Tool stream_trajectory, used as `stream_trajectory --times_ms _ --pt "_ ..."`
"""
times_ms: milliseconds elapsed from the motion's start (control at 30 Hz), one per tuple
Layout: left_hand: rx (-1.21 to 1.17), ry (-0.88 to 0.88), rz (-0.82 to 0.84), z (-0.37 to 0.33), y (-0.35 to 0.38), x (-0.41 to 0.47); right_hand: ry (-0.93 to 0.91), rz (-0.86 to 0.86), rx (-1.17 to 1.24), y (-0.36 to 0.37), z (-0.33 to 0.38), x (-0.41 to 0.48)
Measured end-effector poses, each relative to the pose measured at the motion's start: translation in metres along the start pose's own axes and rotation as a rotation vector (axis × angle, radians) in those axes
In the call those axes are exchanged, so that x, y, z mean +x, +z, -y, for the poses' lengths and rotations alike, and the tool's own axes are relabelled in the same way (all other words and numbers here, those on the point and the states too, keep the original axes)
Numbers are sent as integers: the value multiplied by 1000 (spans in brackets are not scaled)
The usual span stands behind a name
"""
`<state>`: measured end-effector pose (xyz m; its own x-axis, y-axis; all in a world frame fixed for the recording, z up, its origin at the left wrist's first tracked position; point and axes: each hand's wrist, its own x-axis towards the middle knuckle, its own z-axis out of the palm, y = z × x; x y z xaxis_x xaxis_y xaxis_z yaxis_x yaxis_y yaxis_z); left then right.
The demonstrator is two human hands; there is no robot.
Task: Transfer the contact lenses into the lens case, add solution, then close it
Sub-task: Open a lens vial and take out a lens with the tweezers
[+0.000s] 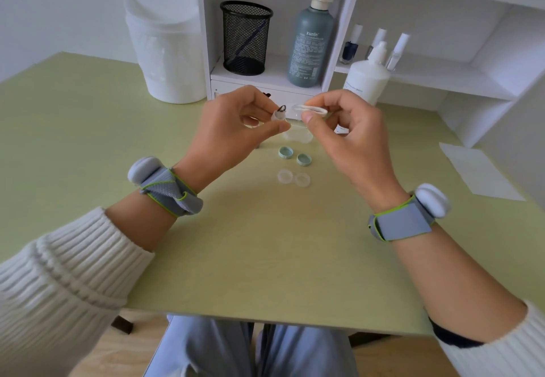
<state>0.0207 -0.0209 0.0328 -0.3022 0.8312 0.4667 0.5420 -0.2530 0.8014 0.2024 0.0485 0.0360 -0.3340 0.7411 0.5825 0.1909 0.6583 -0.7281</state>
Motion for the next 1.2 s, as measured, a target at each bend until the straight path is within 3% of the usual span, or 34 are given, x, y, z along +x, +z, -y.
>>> stream_trajectory --times_ms 600,1200 --pt "4 10 26 0 1 0 -171 -49 -179 3 2 -3" --pt "-12 25 41 1 1 0 -188 -36 -205 5 2 -4"
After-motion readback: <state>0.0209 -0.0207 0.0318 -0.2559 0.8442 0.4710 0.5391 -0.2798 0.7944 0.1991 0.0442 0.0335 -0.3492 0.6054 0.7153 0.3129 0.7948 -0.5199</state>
